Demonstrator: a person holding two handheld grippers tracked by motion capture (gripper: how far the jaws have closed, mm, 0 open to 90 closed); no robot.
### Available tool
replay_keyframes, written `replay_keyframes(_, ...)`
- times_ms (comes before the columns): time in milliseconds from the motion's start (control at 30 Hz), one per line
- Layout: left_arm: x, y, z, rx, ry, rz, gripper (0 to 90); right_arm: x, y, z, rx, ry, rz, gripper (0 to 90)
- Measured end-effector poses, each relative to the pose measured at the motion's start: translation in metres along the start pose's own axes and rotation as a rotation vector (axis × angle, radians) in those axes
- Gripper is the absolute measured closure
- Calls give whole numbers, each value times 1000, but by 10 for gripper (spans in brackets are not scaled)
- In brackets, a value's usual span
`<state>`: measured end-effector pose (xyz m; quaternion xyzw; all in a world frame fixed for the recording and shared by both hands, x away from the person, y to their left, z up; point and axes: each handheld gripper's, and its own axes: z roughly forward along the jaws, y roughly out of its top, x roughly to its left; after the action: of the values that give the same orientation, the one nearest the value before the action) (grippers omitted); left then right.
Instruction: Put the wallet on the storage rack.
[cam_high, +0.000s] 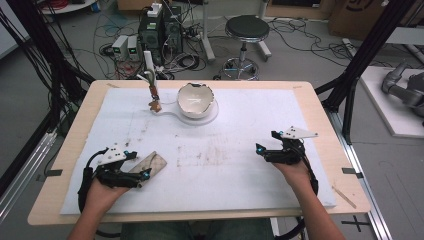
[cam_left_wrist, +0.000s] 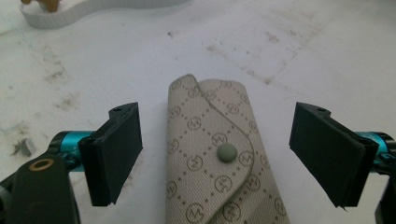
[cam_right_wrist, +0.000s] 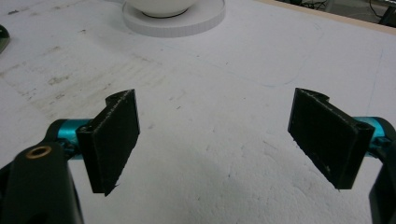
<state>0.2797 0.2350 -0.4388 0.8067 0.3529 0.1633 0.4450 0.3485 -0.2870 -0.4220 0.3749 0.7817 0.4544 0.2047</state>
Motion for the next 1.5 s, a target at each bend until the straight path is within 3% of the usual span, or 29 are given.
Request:
replay_keyframes(200, -4, -7, 6, 88, 4, 25, 170, -1, 0, 1, 3, 0, 3, 169)
replay_keyframes(400, -4, -14, 10, 148, 9, 16, 171, 0, -1, 1, 11, 1, 4, 169)
replay_keyframes(700, -5, -15, 11, 153, 23, 31, 179, 1, -1, 3, 21, 4, -3, 169)
replay_keyframes(867, -1, -14, 8, 145, 12, 20, 298, 0, -1, 2, 23, 4, -3, 169)
replay_keyframes(1067, -1, -11, 8, 154, 10, 58, 340, 0, -1, 3, 24, 6, -3, 169)
replay_keyframes(1233, 0, -8, 9, 154, 8, 54, 358, 1, -1, 2, 21, 10, -1, 169)
replay_keyframes(1500, -7, 8, 7, 102, -13, 80, 364, 1, -1, 0, 28, 7, -3, 169)
